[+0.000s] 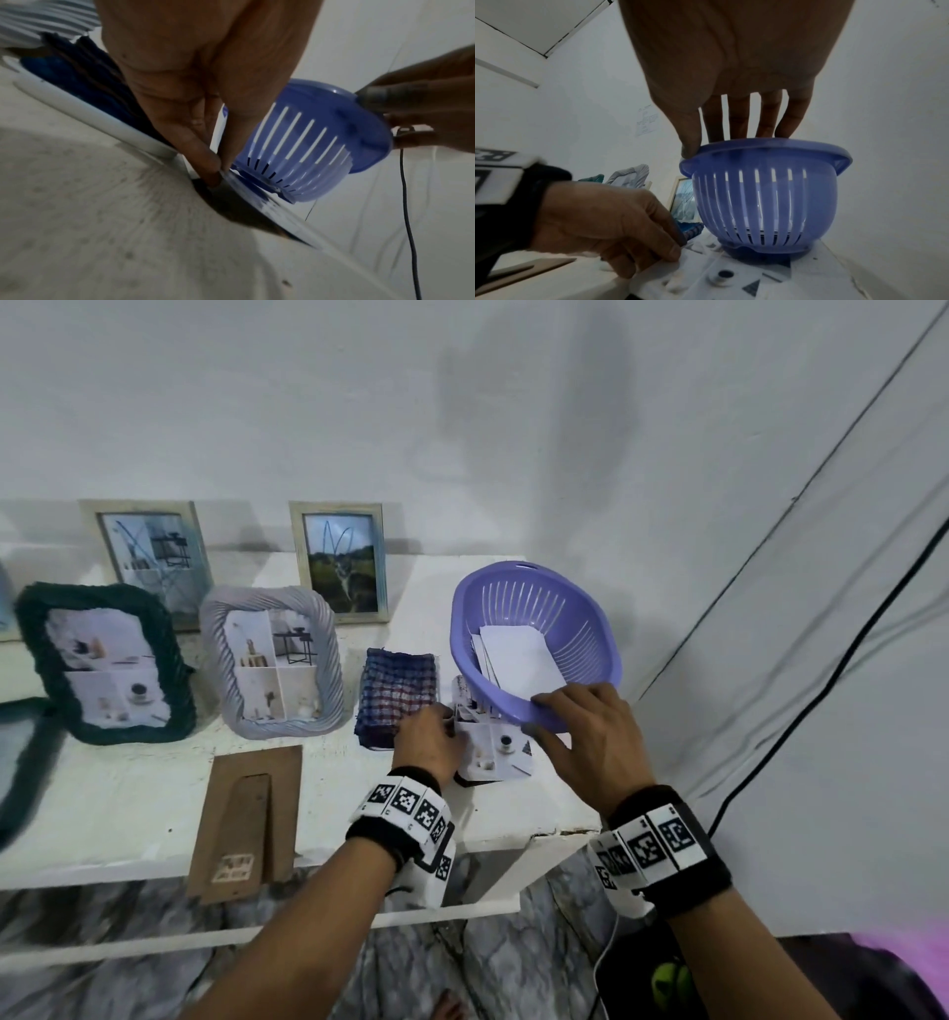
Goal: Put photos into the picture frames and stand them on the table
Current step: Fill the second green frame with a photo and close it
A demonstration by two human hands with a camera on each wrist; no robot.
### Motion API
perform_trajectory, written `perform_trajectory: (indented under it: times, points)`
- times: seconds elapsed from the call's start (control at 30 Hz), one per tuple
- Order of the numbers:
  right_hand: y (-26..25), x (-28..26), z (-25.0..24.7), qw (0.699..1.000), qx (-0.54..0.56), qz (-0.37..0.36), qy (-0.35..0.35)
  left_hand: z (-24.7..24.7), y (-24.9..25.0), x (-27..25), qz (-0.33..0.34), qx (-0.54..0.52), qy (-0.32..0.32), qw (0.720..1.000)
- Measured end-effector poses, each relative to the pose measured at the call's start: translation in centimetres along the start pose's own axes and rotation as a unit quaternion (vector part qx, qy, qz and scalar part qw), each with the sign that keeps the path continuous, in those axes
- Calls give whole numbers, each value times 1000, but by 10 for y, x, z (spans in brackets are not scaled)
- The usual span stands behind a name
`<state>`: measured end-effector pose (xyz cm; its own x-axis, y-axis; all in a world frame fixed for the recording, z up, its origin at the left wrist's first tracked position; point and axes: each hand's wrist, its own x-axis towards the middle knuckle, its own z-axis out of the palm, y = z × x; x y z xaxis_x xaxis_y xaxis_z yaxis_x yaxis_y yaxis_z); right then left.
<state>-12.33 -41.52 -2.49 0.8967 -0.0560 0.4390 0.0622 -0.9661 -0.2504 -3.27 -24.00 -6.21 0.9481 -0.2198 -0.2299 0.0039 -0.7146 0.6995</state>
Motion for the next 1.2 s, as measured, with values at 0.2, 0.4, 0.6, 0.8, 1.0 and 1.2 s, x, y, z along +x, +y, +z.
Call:
perform_trajectory:
  times: [0.2,0.4,0.6,0.8,1.0,1.2]
  points:
    - [-8,-11,12,1000,-3,-10,-20,2,6,-1,22,66,24,997]
    - [-9,0,6,999,17,-6,-40,-4,-9,3,66,-17,49,996]
    - [0,70,-19,988,17,34,-150,-22,-11,16,34,-256,33,965]
    - [6,164,-11,953,-94,11,-288,-27,-2,20,46,-288,6,956]
    - [14,205,45,883,-209,10,-421,-27,-5,22,58,-288,10,956]
    - [29,207,83,835,-256,-8,-488,-26,-8,25,76,-261,16,962]
